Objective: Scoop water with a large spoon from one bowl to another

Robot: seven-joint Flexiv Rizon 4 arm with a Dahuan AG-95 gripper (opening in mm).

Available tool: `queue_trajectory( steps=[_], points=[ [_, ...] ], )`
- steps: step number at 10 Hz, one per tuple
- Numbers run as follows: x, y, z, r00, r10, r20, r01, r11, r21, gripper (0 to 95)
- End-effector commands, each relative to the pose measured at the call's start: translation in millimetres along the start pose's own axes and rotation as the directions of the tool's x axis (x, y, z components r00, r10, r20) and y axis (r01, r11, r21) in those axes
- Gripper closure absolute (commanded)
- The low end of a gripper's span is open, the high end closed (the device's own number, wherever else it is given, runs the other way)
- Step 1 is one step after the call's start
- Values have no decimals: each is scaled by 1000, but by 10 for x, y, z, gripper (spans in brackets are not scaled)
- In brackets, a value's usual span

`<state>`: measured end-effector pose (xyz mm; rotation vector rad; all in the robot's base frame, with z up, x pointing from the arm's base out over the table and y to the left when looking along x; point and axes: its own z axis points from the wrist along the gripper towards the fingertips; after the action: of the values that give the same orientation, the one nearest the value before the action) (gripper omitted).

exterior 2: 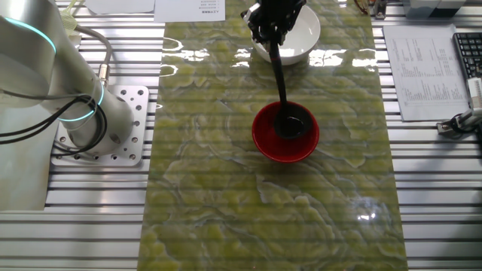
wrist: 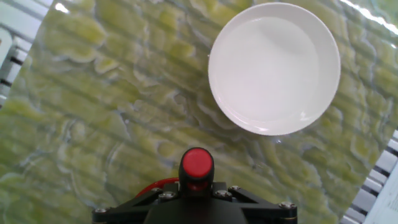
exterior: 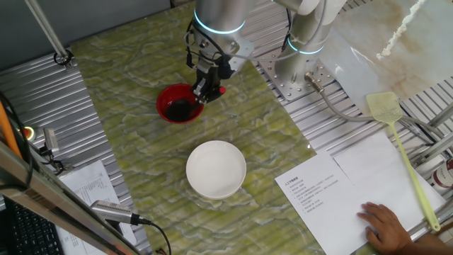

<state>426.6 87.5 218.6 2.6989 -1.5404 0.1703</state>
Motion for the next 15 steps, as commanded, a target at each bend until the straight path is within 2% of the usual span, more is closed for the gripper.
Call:
queue_trajectory(
  steps=[1, 2, 5, 12, 15],
  points=[
    [7, -12, 24, 1000, -29, 4, 29, 1000, -9, 950],
    [6, -12, 22, 999, -48, 1, 48, 999, -16, 950],
    [42, 45, -26, 998, -58, 13, 59, 998, -21, 950],
    [108, 158, -101, 992, -123, 36, 125, 991, -56, 950],
    [113, 167, -105, 981, -183, 63, 188, 980, -70, 950]
  ],
)
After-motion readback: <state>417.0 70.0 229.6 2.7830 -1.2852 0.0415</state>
